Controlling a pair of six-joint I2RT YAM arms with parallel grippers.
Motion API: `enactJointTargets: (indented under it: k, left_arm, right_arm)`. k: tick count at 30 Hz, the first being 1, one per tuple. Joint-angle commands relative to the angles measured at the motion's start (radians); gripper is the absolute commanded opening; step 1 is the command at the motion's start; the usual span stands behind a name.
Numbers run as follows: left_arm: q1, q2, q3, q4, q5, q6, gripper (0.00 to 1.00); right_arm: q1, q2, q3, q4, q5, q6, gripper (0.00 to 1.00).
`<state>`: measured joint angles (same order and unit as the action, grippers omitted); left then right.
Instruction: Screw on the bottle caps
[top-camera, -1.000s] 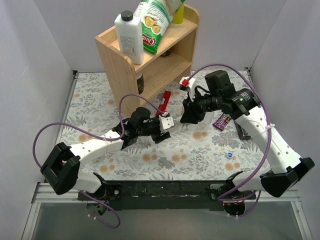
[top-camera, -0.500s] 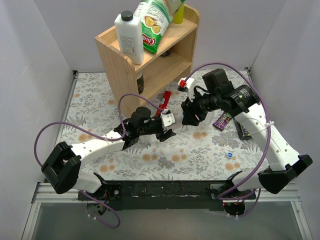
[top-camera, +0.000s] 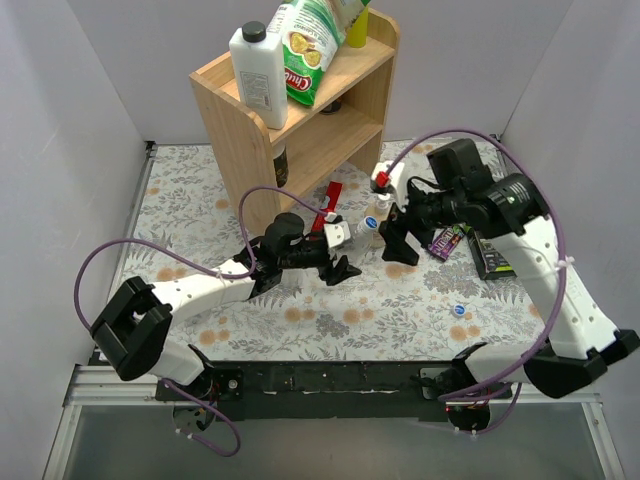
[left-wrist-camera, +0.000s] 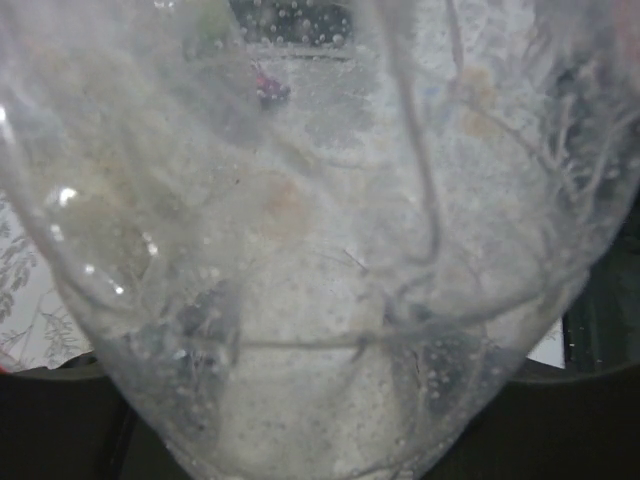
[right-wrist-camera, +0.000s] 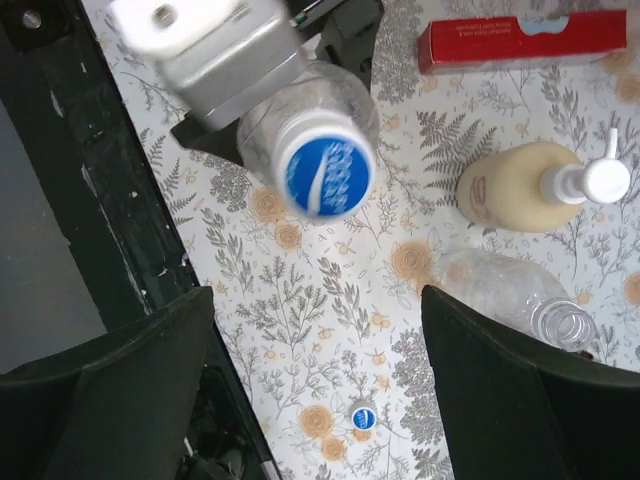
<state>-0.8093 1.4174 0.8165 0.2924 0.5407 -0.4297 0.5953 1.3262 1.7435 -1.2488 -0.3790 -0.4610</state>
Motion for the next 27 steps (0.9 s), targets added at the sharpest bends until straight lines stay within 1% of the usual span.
enactJointTargets:
  k: [1,2,3,4,5,7,10,13,14,15,17,18,19,20,21,24,26,27]
  left_arm:
    - [-0.005,0.002,0.027,0.030,0.107,-0.104,0.00]
    - [-0.005,0.003,0.030,0.034,0.114,-0.124,0.00]
    - [-0.004,0.006,0.032,0.042,0.116,-0.141,0.00]
    - [-0.004,0.008,0.030,0.051,0.119,-0.165,0.00]
    - [-0.004,0.008,0.030,0.054,0.122,-0.167,0.00]
    - [-0.004,0.015,0.052,0.038,0.140,-0.155,0.00]
    - [-0.001,0.022,0.094,-0.031,0.168,-0.112,0.00]
    - [0.018,0.015,0.143,-0.123,0.220,-0.069,0.00]
    - [0.024,0.014,0.153,-0.174,0.232,-0.038,0.00]
    - [0.030,0.008,0.167,-0.202,0.243,-0.023,0.00]
    - [0.038,-0.018,0.196,-0.281,0.254,0.015,0.00]
    - [0.039,-0.032,0.202,-0.292,0.254,0.019,0.00]
    - [0.039,-0.047,0.205,-0.327,0.251,0.019,0.00]
    - [0.041,-0.089,0.199,-0.360,0.236,0.025,0.00]
    - [0.041,-0.110,0.188,-0.367,0.225,0.031,0.00]
    - [0.047,-0.221,0.101,-0.345,0.179,0.010,0.00]
    - [0.048,-0.303,0.050,-0.308,0.160,-0.013,0.00]
    - [0.050,-0.326,-0.005,-0.302,0.160,-0.042,0.00]
  right_arm:
    - [-0.060,-0.212,-0.116,0.119,-0.149,-0.136,0.91]
    - [-0.071,-0.237,-0.136,0.164,-0.164,-0.128,0.92]
    - [-0.087,-0.257,-0.157,0.222,-0.182,-0.108,0.95]
    - [-0.097,-0.283,-0.173,0.305,-0.193,-0.072,0.95]
    - [-0.106,-0.286,-0.185,0.334,-0.205,-0.056,0.95]
    - [-0.115,-0.260,-0.168,0.354,-0.259,-0.048,0.94]
    - [-0.127,-0.204,-0.089,0.353,-0.329,-0.071,0.92]
    - [-0.135,-0.128,0.023,0.321,-0.415,-0.100,0.89]
    - [-0.140,-0.104,0.115,0.306,-0.457,-0.102,0.88]
    - [-0.141,-0.047,0.167,0.299,-0.478,-0.102,0.87]
    - [-0.143,0.013,0.278,0.293,-0.532,-0.073,0.86]
    - [-0.143,0.062,0.371,0.296,-0.549,-0.059,0.85]
    - [-0.143,0.080,0.410,0.305,-0.569,-0.039,0.85]
    - [-0.143,0.094,0.430,0.319,-0.612,-0.015,0.84]
    - [-0.143,0.097,0.426,0.372,-0.632,0.040,0.83]
    - [-0.143,0.064,0.352,0.478,-0.672,0.123,0.80]
    - [-0.140,0.064,0.335,0.444,-0.696,0.095,0.80]
    - [-0.132,0.080,0.347,0.412,-0.690,0.078,0.80]
